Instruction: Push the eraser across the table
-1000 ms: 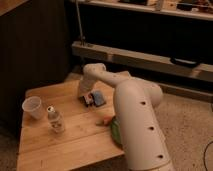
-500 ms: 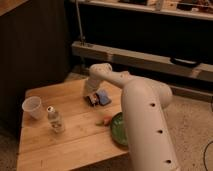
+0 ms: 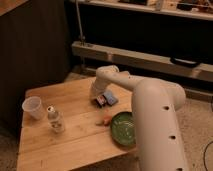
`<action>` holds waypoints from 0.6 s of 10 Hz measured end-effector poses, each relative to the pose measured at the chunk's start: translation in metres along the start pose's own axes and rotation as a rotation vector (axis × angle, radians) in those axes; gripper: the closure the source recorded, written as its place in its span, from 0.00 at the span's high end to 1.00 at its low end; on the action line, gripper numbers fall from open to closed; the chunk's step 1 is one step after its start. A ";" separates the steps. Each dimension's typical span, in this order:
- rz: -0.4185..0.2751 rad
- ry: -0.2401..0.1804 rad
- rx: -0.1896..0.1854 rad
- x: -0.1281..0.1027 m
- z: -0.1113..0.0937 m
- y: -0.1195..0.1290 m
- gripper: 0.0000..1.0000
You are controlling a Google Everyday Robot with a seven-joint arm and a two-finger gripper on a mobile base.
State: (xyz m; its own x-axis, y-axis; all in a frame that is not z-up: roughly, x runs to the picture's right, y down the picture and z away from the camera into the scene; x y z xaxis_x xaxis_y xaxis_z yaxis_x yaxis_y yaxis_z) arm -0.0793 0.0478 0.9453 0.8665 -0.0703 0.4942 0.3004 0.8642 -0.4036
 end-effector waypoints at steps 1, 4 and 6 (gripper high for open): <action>0.010 0.007 0.004 0.005 -0.004 0.003 0.00; 0.011 0.033 0.020 0.013 -0.015 -0.008 0.00; 0.010 0.061 0.012 0.023 -0.014 -0.016 0.00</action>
State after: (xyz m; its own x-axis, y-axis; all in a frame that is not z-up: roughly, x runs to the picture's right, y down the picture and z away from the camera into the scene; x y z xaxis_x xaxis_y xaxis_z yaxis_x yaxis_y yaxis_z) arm -0.0589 0.0255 0.9525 0.8922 -0.0913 0.4423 0.2870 0.8708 -0.3991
